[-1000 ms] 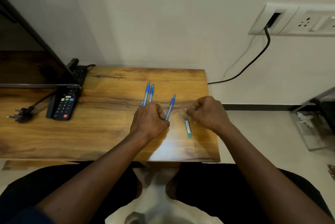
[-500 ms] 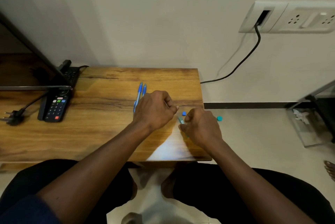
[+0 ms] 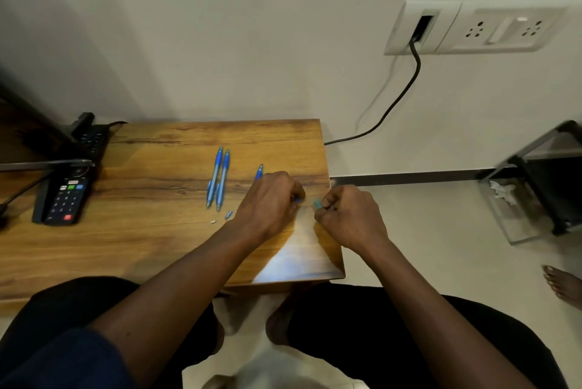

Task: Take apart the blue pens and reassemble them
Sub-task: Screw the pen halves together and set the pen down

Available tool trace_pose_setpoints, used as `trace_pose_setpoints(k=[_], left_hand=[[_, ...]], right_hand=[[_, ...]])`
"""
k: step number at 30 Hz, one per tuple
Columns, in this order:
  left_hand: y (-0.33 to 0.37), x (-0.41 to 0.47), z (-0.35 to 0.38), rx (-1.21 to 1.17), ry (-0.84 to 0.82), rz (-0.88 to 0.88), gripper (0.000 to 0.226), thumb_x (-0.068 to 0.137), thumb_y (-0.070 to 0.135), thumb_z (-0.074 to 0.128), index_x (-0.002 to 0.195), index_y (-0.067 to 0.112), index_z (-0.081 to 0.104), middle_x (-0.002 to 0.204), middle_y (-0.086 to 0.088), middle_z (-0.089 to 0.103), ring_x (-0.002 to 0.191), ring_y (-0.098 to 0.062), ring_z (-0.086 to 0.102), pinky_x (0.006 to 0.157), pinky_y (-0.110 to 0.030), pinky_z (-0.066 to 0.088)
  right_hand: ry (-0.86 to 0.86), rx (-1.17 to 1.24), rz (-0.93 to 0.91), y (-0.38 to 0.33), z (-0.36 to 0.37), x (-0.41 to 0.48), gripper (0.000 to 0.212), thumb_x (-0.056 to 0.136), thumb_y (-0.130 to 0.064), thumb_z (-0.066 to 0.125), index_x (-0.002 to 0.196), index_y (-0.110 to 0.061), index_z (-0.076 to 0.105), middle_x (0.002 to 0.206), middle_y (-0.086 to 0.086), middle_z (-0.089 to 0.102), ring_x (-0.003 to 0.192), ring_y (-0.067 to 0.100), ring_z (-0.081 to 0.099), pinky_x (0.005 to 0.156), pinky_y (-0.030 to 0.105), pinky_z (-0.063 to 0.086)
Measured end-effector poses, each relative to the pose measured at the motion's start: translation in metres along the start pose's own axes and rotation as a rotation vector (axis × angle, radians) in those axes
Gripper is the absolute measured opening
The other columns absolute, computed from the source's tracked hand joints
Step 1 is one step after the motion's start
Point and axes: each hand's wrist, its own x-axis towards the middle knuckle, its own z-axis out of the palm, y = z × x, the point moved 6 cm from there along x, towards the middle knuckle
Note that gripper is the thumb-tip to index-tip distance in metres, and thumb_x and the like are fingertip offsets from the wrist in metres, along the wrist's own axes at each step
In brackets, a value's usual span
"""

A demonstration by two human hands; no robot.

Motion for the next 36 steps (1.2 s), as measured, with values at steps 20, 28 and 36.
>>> trace_pose_setpoints(k=[20, 28, 36], left_hand=[[-0.031, -0.006, -0.02, -0.984, 0.072, -0.263, 0.013, 0.101, 0.007, 0.066, 0.107, 0.003, 0.076, 0.089, -0.015, 0.08, 0.082, -0.02, 0.079, 0.075, -0.029, 0.066], [-0.038, -0.01, -0.025, -0.98, 0.099, -0.235, 0.012, 0.101, 0.007, 0.065, 0.106, 0.005, 0.077, 0.089, -0.015, 0.08, 0.08, -0.019, 0.079, 0.075, -0.03, 0.065], [-0.042, -0.015, -0.039, -0.804, 0.097, -0.169, 0.013, 0.102, 0.008, 0.066, 0.107, 0.004, 0.077, 0.088, -0.012, 0.08, 0.081, -0.016, 0.079, 0.075, -0.028, 0.065]], right_hand=[[-0.019, 0.289, -0.18, -0.035, -0.011, -0.001, 0.008, 0.091, -0.016, 0.072, 0.095, -0.023, 0.072, 0.088, -0.007, 0.072, 0.085, 0.011, 0.069, 0.082, 0.043, 0.06], [-0.03, 0.298, -0.22, -0.044, -0.011, -0.003, 0.011, 0.093, -0.02, 0.073, 0.102, -0.027, 0.073, 0.091, -0.009, 0.071, 0.087, 0.008, 0.068, 0.08, 0.039, 0.061], [-0.005, 0.281, -0.261, -0.052, -0.009, -0.004, 0.008, 0.093, -0.021, 0.073, 0.099, -0.027, 0.074, 0.089, -0.011, 0.07, 0.084, 0.007, 0.067, 0.074, 0.03, 0.058]])
